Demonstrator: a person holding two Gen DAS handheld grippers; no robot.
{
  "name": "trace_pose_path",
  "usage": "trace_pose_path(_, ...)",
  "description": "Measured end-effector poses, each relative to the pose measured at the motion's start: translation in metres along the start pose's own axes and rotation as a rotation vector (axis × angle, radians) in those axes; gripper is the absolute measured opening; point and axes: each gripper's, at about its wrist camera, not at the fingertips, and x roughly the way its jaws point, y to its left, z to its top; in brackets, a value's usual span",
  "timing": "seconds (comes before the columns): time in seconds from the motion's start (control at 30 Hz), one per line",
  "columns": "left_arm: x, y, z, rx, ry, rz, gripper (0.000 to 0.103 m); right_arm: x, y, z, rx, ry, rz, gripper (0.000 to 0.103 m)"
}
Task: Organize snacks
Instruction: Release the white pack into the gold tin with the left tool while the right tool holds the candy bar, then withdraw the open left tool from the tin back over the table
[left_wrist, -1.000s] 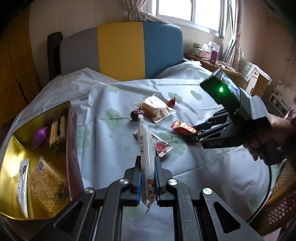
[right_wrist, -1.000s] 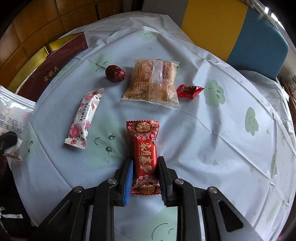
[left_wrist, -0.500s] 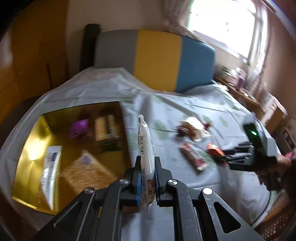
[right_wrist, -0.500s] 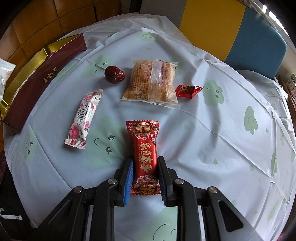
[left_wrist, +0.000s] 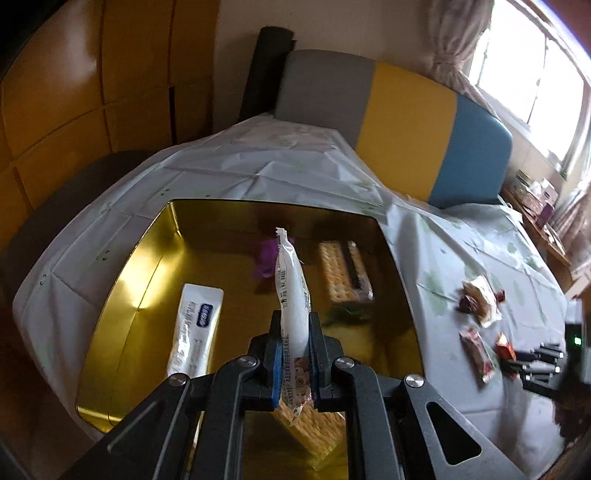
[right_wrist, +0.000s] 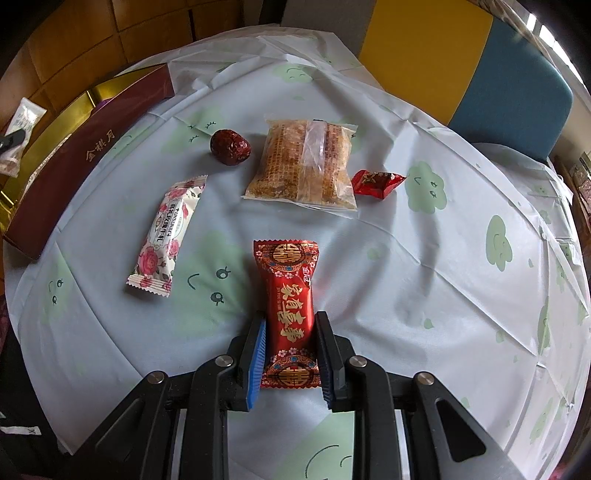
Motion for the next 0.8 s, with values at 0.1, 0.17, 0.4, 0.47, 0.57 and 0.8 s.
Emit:
trace_pose_path(0.1, 0.007, 0.009, 0.012, -0.033, 0.011, -0.011, 0.011, 0.0, 0.001, 0.0, -0.005, 0.0, -0.005, 0.025)
trace_pose_path(0.17, 0.015, 0.012, 0.018, -0.041, 0.019, -0.014, 0.011, 0.0, 0.002, 0.0, -0.007, 0.0, -0.006, 0.025)
trace_pose_path(0.4, 0.06, 0.02, 0.033, -0.065, 0.117, -0.01, 0.014, 0.0, 0.002, 0.0, -0.006, 0.0, -0.009, 0.025)
trace_pose_path(0.47, 0.069, 0.022, 0.035, -0.059, 0.127, 0.009, 0.026, 0.0, 0.001, 0.0, -0.005, 0.0, -0.007, 0.025)
trace_pose_path(0.57, 0.071, 0.026, 0.033, -0.075, 0.119, 0.051, 0.04, 0.001, 0.001, 0.0, -0.004, 0.0, -0.007, 0.025)
trace_pose_path(0.8, 0.039, 0.018, 0.012, -0.013, 0.043, 0.083, 0.041, 0.001, 0.001, 0.0, -0.005, -0.001, -0.007, 0.025)
